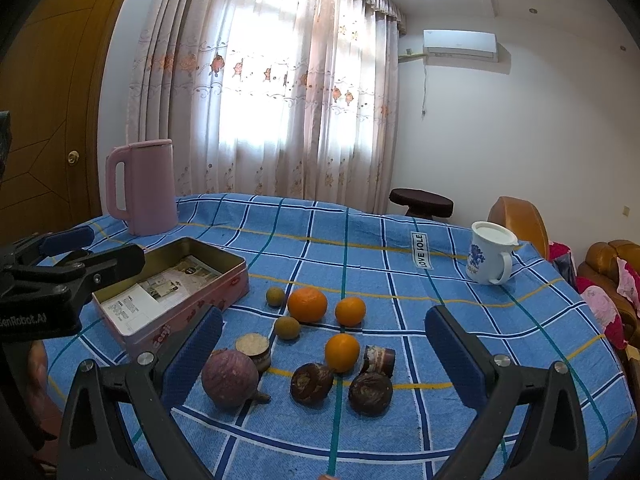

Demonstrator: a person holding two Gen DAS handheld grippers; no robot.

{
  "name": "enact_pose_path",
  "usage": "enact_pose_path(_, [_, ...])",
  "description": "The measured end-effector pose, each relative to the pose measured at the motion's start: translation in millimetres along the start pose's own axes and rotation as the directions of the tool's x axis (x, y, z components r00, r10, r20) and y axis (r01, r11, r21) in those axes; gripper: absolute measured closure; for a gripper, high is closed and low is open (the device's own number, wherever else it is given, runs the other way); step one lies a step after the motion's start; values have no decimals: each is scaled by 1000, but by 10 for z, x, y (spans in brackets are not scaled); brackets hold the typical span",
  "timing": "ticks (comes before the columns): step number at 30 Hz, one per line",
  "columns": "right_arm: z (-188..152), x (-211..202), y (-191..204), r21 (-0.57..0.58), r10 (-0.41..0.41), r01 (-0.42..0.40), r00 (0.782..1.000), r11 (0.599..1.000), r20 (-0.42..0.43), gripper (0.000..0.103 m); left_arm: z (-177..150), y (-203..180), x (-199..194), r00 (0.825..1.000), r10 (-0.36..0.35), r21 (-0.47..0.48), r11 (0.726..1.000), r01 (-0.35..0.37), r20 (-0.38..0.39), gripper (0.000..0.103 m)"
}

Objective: Organize fruits

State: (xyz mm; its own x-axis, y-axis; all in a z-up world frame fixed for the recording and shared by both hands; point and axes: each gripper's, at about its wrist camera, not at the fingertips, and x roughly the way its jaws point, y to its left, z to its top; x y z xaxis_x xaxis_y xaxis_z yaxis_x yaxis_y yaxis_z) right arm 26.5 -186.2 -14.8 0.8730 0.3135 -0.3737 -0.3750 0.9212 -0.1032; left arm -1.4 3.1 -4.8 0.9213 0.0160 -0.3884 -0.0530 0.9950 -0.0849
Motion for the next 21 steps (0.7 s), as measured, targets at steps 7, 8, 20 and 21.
enact_pose_path(7, [-13, 9, 9, -3, 6, -6, 1000, 1000, -4, 1, -1, 1, 4, 1000, -1, -3, 1000, 1, -2, 0])
enact_pose_path(8, [-14, 9, 11, -2, 4, -4, 1000, 1000, -4, 1, -2, 0, 7, 1000, -2, -3, 1000, 2, -2, 0])
enact_pose_path(20, [-14, 19, 11, -1, 5, -5, 1000, 1000, -7, 1, -2, 4, 8, 1000, -1, -2, 1000, 1, -7, 0])
enact_pose_path(21, [-14, 19, 12, -1, 5, -5, 1000, 1000, -7, 1, -6, 7, 8, 1000, -1, -2, 1000, 1, -8, 0])
